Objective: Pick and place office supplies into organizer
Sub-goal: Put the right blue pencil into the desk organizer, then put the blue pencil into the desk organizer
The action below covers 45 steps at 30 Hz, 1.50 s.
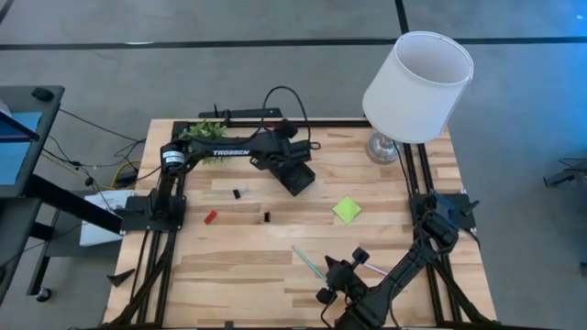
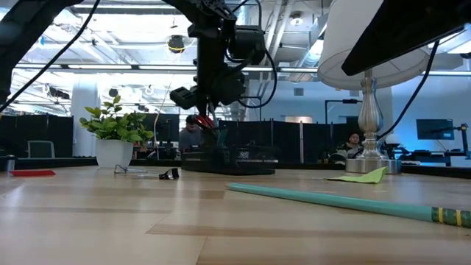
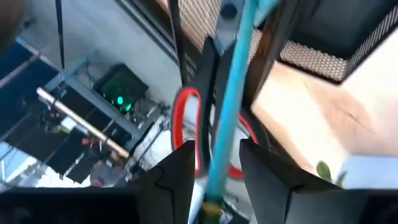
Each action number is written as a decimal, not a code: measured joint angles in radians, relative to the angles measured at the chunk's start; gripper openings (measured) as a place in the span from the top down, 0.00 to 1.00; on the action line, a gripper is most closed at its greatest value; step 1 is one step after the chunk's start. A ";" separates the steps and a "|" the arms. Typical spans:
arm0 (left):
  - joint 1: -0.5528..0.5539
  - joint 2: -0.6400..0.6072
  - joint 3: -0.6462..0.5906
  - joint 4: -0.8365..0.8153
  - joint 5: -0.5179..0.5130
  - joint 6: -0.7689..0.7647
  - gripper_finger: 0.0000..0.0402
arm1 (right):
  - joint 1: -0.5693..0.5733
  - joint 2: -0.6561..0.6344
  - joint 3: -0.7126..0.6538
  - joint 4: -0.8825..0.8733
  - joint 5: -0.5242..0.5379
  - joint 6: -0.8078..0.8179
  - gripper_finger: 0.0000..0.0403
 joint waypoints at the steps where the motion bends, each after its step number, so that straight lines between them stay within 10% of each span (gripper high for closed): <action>1: 0.000 -0.002 0.000 -0.024 -0.008 -0.030 0.69 | 0.004 0.000 0.000 0.000 0.000 0.001 1.00; 14: 0.001 -0.326 0.000 -0.272 0.386 -0.584 0.69 | 0.048 0.000 -0.001 -0.062 0.005 0.130 1.00; 24: -0.108 -0.645 -0.187 0.069 0.849 -0.881 0.69 | 0.047 0.000 -0.001 -0.013 0.061 0.127 1.00; 38: -0.616 -0.814 -0.992 1.145 0.679 -1.045 0.69 | 0.130 0.000 -0.057 -0.049 0.218 0.168 1.00; 45: -0.687 -0.807 -1.155 1.486 0.616 -1.101 0.69 | 0.205 0.000 -0.113 0.011 0.280 0.233 1.00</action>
